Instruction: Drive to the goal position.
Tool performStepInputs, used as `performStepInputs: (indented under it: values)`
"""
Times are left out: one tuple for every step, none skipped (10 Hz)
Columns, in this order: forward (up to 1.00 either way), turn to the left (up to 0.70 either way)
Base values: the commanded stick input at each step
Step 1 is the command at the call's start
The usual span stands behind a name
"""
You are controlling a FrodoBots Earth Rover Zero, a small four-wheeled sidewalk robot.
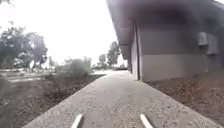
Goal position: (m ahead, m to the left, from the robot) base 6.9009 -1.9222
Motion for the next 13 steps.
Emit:
performStepInputs:
  values:
    - [1.0,0.0]
    - [1.0,0.0]
    - [1.0,0.0]
    - [1.0,0.0]
    - [1.0,0.0]
    - [1.0,0.0]
    - [1.0,0.0]
    - [1.0,0.0]
    - [1.0,0.0]
    - [1.0,0.0]
    - [1.0,0.0]
    - [1.0,0.0]
    - [1.0,0.0]
